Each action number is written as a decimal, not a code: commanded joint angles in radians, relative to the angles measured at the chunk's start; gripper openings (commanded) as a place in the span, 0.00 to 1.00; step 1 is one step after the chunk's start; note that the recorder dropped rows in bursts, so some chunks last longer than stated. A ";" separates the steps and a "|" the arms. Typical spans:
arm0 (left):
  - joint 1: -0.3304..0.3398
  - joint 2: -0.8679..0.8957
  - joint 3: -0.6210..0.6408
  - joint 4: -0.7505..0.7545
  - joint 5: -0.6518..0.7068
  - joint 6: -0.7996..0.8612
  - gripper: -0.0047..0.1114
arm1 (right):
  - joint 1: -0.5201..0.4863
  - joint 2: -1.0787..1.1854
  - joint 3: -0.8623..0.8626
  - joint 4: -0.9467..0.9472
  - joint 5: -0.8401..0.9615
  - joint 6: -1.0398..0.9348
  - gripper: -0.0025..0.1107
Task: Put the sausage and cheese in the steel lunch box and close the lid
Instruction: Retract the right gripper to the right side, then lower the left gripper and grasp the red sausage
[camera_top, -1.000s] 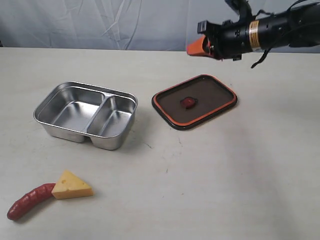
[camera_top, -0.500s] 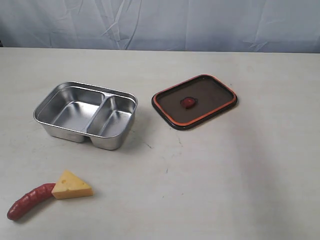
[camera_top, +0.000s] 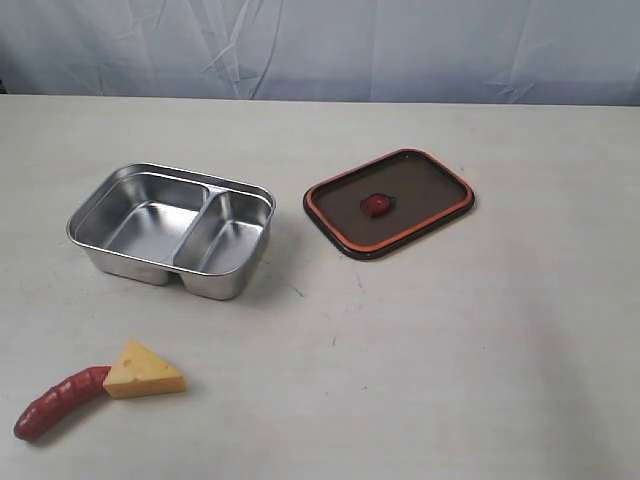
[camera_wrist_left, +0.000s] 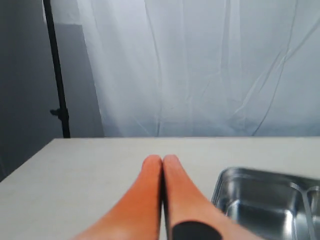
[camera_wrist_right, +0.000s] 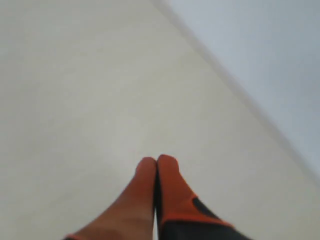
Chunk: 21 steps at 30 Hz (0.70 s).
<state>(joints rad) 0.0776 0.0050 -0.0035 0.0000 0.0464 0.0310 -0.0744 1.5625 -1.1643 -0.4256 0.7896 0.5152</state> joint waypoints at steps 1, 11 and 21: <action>0.000 -0.005 0.003 -0.149 -0.188 -0.016 0.04 | 0.067 -0.010 0.158 0.378 -0.084 -0.354 0.01; 0.000 -0.005 0.003 -0.419 -0.194 -0.392 0.04 | 0.232 -0.194 0.579 0.467 -0.320 -0.366 0.01; 0.000 0.290 -0.461 -0.326 0.426 0.073 0.04 | 0.266 -0.326 0.661 0.483 -0.358 -0.364 0.01</action>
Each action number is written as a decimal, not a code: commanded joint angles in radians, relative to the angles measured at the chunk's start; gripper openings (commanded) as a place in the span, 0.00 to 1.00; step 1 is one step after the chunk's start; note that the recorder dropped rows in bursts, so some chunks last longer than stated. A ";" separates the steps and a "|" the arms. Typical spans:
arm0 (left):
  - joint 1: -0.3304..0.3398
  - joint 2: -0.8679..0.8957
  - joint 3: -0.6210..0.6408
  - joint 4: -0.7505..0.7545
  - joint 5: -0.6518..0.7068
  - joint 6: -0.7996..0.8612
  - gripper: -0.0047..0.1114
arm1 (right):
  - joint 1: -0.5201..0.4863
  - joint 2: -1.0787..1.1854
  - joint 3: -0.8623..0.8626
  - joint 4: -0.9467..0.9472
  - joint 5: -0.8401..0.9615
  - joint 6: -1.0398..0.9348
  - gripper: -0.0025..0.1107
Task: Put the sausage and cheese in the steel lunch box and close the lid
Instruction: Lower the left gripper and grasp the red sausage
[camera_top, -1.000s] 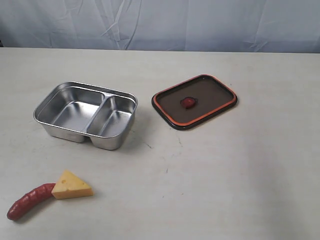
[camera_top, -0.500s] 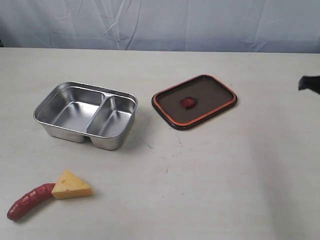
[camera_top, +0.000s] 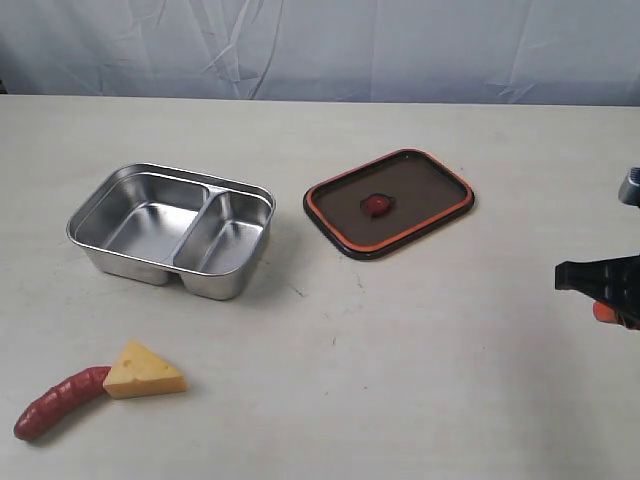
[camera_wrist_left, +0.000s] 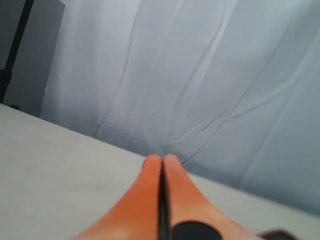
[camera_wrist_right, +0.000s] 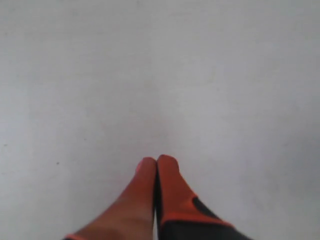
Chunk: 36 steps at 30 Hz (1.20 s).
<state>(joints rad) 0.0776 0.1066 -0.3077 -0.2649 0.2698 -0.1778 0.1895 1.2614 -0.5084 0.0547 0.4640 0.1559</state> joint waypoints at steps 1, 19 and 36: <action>0.000 0.245 -0.189 -0.102 0.237 0.405 0.04 | 0.003 -0.025 0.005 0.002 -0.032 -0.004 0.01; -0.003 1.054 -0.454 -0.257 0.782 0.927 0.53 | 0.003 -0.025 0.005 0.002 -0.035 -0.006 0.01; -0.251 1.280 -0.321 0.048 0.583 0.845 0.55 | 0.003 -0.025 0.005 0.004 -0.053 -0.006 0.01</action>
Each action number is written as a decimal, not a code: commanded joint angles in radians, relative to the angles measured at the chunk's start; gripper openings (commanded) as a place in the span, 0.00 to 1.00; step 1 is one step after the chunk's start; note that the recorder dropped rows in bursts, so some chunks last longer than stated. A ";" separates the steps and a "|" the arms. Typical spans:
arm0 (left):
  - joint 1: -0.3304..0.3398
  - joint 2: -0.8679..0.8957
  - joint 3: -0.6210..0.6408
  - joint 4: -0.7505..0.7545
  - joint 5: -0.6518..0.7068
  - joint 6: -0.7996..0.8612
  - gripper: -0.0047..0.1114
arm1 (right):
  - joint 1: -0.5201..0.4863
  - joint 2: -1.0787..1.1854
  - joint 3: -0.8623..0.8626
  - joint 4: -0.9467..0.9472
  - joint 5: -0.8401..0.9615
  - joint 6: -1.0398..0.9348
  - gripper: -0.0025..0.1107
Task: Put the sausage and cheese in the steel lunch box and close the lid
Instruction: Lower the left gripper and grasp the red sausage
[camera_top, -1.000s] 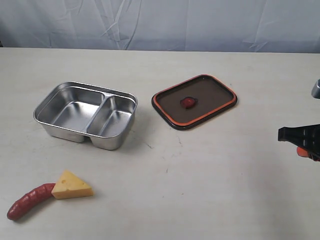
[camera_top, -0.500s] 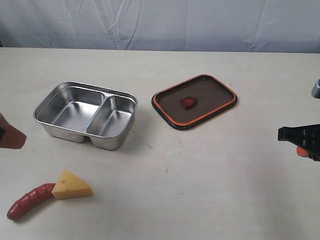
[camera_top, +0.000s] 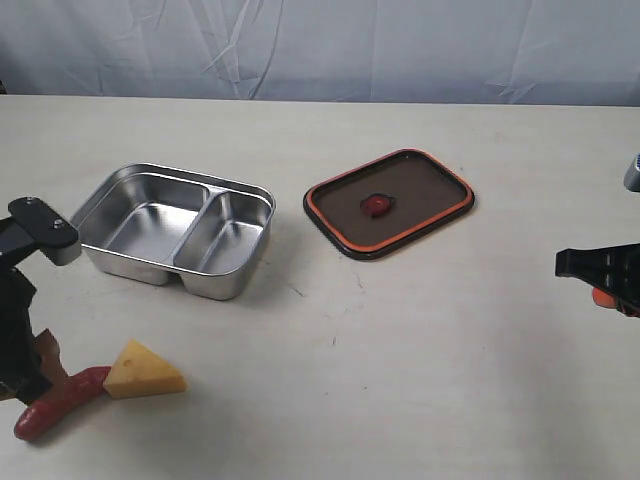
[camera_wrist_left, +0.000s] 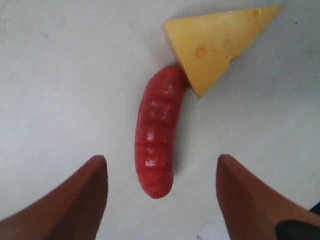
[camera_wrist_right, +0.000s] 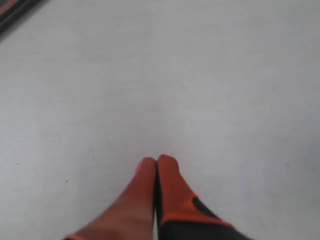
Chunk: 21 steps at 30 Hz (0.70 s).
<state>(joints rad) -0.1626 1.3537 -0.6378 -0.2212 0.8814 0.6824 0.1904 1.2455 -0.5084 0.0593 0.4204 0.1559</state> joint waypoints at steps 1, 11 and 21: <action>-0.010 0.049 0.009 -0.001 -0.029 -0.015 0.55 | 0.002 -0.009 0.005 0.000 -0.010 -0.006 0.01; -0.067 0.154 0.009 0.016 -0.081 -0.023 0.55 | 0.002 -0.009 0.005 0.000 -0.010 -0.006 0.01; -0.071 0.242 0.009 0.085 -0.117 -0.081 0.53 | 0.002 -0.009 0.005 0.000 -0.007 -0.006 0.01</action>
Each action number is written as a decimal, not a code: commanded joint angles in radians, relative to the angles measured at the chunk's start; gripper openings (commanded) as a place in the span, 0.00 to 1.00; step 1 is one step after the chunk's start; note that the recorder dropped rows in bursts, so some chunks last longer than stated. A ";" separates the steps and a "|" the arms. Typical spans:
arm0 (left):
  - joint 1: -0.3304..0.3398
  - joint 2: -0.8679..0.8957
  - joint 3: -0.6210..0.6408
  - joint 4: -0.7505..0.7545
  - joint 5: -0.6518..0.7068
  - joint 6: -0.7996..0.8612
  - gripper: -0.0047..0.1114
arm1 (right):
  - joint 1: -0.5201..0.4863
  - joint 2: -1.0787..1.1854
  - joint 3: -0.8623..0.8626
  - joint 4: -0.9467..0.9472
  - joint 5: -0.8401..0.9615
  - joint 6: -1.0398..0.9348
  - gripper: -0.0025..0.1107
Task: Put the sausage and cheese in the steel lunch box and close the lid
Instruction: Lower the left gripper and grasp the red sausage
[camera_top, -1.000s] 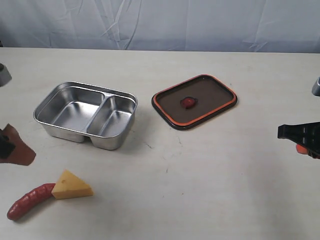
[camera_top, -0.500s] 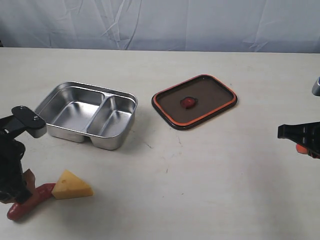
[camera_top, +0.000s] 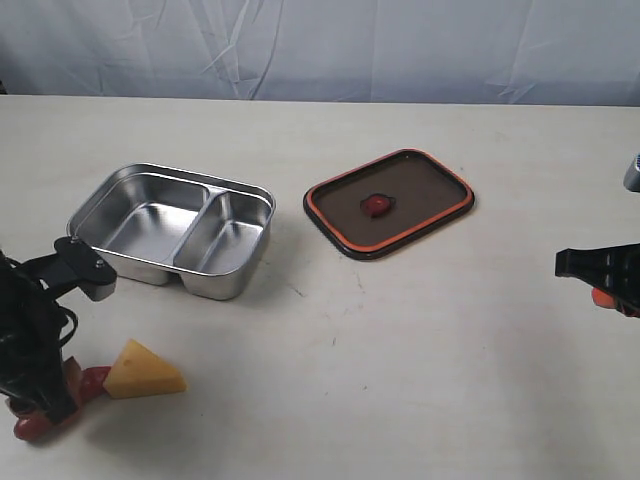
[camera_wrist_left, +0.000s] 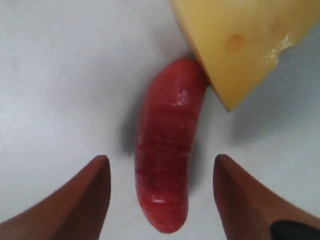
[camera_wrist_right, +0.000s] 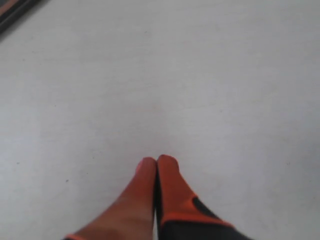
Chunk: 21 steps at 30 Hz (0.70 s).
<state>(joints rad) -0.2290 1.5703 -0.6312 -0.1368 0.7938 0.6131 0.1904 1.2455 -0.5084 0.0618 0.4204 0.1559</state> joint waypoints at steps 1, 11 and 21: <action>-0.005 0.034 0.002 0.000 -0.032 -0.012 0.53 | 0.002 -0.009 0.005 -0.003 -0.007 -0.006 0.01; -0.005 0.085 0.002 -0.020 -0.012 -0.012 0.31 | 0.002 -0.009 0.005 -0.003 -0.007 -0.006 0.01; -0.005 0.076 -0.026 0.052 0.141 -0.110 0.04 | 0.002 -0.009 0.005 -0.003 -0.007 -0.006 0.01</action>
<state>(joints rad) -0.2290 1.6542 -0.6356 -0.1225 0.8743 0.5546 0.1904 1.2455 -0.5084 0.0618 0.4204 0.1553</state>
